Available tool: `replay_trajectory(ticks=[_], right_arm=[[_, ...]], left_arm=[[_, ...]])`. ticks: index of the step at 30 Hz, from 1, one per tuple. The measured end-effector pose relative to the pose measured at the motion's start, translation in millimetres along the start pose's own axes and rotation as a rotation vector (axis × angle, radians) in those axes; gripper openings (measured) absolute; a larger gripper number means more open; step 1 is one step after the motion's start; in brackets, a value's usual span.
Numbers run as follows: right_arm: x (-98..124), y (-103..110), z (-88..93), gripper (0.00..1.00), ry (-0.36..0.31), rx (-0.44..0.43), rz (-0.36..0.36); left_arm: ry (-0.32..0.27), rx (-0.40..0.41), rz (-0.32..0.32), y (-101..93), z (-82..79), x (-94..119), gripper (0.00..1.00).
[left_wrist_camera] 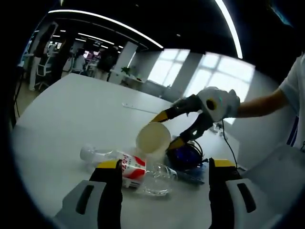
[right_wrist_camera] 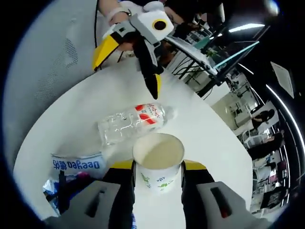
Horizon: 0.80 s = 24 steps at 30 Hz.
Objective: Arrange the tabletop items into an orderly group along one side of the table until the central work area is clear of visible clutter.
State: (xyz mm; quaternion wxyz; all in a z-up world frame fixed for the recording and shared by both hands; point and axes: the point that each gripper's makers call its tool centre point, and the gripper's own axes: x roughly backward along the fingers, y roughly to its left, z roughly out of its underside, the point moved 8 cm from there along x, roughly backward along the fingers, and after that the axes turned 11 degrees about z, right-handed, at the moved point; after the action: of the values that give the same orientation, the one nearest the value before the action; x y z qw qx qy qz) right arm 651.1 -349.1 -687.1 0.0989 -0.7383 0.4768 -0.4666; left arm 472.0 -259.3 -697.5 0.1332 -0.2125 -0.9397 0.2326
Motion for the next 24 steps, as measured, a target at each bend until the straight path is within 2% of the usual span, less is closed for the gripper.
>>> replay_trajectory(ticks=[5,12,16,18,24], right_arm=[[0.9,-0.5,0.4,0.34,-0.016,-0.141,0.044],[0.5,-5.8,-1.1,0.34,-0.063,-0.379,0.142],[-0.4,-8.3,2.7,0.33,-0.078,-0.524,0.196],[-1.0,-10.6,5.0,0.33,-0.093,-0.627,0.234],[-1.9,-12.5,9.8,0.33,-0.116,-0.779,0.294]], left_arm=[[0.004,0.005,0.002,-0.4,1.6,0.1,0.71],[-0.001,0.009,0.004,-0.4,0.8,-0.3,0.71],[0.000,0.010,0.004,0.1,0.7,-0.1,0.71],[0.000,0.011,0.005,0.2,1.1,-0.5,0.71],[0.005,0.016,0.006,0.1,2.8,-0.9,0.71]])
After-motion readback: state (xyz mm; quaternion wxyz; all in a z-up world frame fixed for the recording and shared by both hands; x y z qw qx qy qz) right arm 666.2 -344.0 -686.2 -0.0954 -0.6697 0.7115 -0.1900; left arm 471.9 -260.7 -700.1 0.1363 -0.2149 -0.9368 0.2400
